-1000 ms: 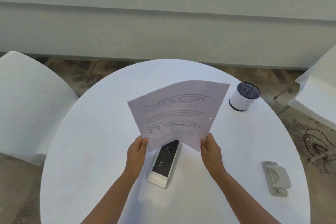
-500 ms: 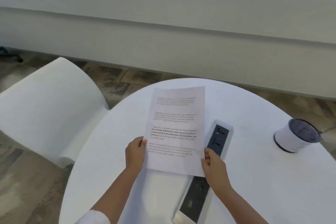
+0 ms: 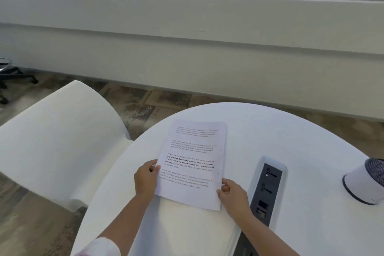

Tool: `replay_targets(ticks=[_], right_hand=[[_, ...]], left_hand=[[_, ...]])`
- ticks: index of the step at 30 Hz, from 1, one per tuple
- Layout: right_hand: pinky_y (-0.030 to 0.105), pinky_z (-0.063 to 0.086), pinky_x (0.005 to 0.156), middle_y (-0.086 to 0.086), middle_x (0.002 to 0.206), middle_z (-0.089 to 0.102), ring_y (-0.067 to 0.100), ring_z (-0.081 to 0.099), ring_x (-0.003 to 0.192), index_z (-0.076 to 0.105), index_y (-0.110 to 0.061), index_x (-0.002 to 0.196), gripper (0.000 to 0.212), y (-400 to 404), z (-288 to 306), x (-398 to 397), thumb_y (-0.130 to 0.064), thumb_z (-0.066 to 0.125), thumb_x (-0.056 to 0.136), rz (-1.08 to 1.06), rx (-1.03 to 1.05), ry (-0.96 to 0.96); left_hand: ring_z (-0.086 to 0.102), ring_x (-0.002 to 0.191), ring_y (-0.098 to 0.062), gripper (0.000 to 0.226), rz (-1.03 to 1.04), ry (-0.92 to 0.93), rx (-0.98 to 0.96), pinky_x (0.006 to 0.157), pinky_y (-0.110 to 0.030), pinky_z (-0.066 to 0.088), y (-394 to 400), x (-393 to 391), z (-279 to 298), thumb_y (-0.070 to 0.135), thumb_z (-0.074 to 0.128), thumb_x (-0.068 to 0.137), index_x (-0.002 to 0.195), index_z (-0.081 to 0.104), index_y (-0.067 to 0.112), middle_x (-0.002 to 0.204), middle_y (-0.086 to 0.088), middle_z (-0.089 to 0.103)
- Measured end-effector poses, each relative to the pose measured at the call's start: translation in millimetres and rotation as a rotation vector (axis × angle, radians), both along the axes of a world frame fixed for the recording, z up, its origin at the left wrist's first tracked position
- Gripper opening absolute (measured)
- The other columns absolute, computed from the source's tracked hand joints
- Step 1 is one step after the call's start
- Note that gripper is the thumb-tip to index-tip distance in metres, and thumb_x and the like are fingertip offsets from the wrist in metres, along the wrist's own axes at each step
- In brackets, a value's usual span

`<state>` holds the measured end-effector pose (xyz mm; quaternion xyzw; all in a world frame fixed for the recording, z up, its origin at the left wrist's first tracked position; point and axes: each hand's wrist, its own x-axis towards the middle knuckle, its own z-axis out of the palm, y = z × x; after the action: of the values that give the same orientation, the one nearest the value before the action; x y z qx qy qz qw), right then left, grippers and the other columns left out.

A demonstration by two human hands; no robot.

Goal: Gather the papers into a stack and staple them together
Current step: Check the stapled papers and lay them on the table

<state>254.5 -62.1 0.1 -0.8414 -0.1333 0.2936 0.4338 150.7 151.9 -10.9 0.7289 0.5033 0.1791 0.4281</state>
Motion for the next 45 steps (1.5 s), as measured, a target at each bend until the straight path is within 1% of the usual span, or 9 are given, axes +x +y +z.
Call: replay_targets(ticks=[16, 22, 26, 29, 33, 36, 39, 43, 45], right_hand=[[0.003, 0.04, 0.056, -0.008, 0.077, 0.054, 0.003, 0.05, 0.069, 0.06, -0.012, 0.111, 0.022, 23.3, -11.8, 11.5, -0.01, 0.055, 0.089, -0.038, 0.018, -0.079], [0.018, 0.044, 0.073, 0.005, 0.117, 0.051, 0.013, 0.054, 0.091, 0.046, -0.012, 0.13, 0.041, 14.8, -8.7, 1.2, -0.028, 0.052, 0.092, -0.063, -0.031, -0.172], [0.016, 0.046, 0.082, -0.004, 0.128, 0.038, 0.007, 0.053, 0.101, 0.042, -0.017, 0.132, 0.038, -5.8, -2.7, -7.4, -0.027, 0.043, 0.096, 0.005, -0.089, -0.483], [0.014, 0.036, 0.098, -0.001, 0.145, 0.031, 0.012, 0.041, 0.129, 0.037, -0.019, 0.138, 0.042, -23.9, -2.1, -4.9, -0.027, 0.041, 0.096, 0.097, -0.16, -0.623], [0.038, 0.01, 0.115, 0.008, 0.143, 0.042, 0.019, 0.028, 0.134, 0.042, -0.014, 0.132, 0.053, -45.4, 9.5, -2.6, -0.039, 0.01, 0.098, 0.147, -0.373, -0.784], [0.034, 0.017, 0.117, 0.009, 0.146, 0.036, 0.02, 0.026, 0.135, 0.042, -0.012, 0.133, 0.045, -61.9, 14.9, -0.1, -0.036, 0.037, 0.094, 0.159, -0.383, -0.84], [0.035, 0.027, 0.109, 0.008, 0.151, 0.026, 0.023, 0.015, 0.14, 0.034, -0.012, 0.139, 0.071, -73.5, 25.6, 2.3, -0.041, 0.064, 0.081, 0.104, -0.386, -0.943], [0.031, -0.004, 0.117, 0.0, 0.158, -0.012, 0.015, -0.015, 0.145, 0.0, -0.012, 0.148, 0.071, -89.1, 44.5, -0.8, -0.053, 0.018, 0.093, 0.133, -0.481, -0.983], [0.032, -0.005, 0.116, 0.003, 0.158, -0.012, 0.015, -0.017, 0.144, -0.004, -0.01, 0.147, 0.07, -97.4, 54.8, 0.3, -0.054, 0.005, 0.094, 0.141, -0.519, -1.005]], left_hand=[[0.057, 0.109, -0.029, 0.033, 0.009, -0.015, 0.065, 0.095, -0.029, 0.038, 25.1, 14.2, -12.3, 0.01, 0.053, 0.091, 0.122, 0.058, 0.003, 0.116, -0.016, 0.064], [0.047, 0.114, -0.038, 0.044, -0.028, 0.23, 0.273, 0.092, -0.044, 0.039, 16.0, 7.7, -6.8, 0.023, 0.049, 0.093, 0.135, 0.045, 0.009, 0.123, -0.019, 0.052], [0.042, 0.126, -0.036, 0.057, -0.208, 0.362, 0.548, 0.101, -0.048, 0.036, 0.0, -8.8, -7.5, 0.037, 0.038, 0.095, 0.14, 0.034, 0.003, 0.138, -0.019, 0.045], [0.034, 0.133, -0.028, 0.067, -0.418, 0.356, 0.758, 0.112, -0.039, 0.019, -18.7, -18.1, -8.7, 0.049, 0.016, 0.094, 0.14, 0.033, 0.003, 0.142, -0.015, 0.043], [0.0, 0.144, -0.014, 0.066, -0.452, 0.31, 0.793, 0.115, -0.032, -0.002, -49.7, -16.4, 11.7, 0.049, 0.011, 0.095, 0.144, 0.02, 0.005, 0.151, -0.008, 0.024], [-0.011, 0.143, -0.008, 0.067, -0.442, 0.261, 0.782, 0.115, -0.032, -0.004, -71.3, -9.0, 31.2, 0.05, 0.012, 0.096, 0.144, 0.019, 0.004, 0.151, -0.012, 0.024], [-0.012, 0.143, -0.008, 0.067, -0.452, 0.249, 0.78, 0.115, -0.03, -0.008, -85.6, -3.5, 47.2, 0.05, 0.014, 0.095, 0.145, 0.019, 0.006, 0.152, -0.012, 0.023], [-0.01, 0.144, -0.011, 0.068, -0.453, 0.217, 0.792, 0.116, -0.031, -0.007, -102.8, -1.2, 68.8, 0.054, 0.013, 0.094, 0.146, 0.014, 0.01, 0.153, -0.01, 0.019], [-0.004, 0.144, -0.016, 0.069, -0.453, 0.22, 0.797, 0.116, -0.031, -0.008, -112.7, -2.6, 80.5, 0.055, 0.013, 0.094, 0.146, 0.014, 0.011, 0.154, -0.009, 0.019]])
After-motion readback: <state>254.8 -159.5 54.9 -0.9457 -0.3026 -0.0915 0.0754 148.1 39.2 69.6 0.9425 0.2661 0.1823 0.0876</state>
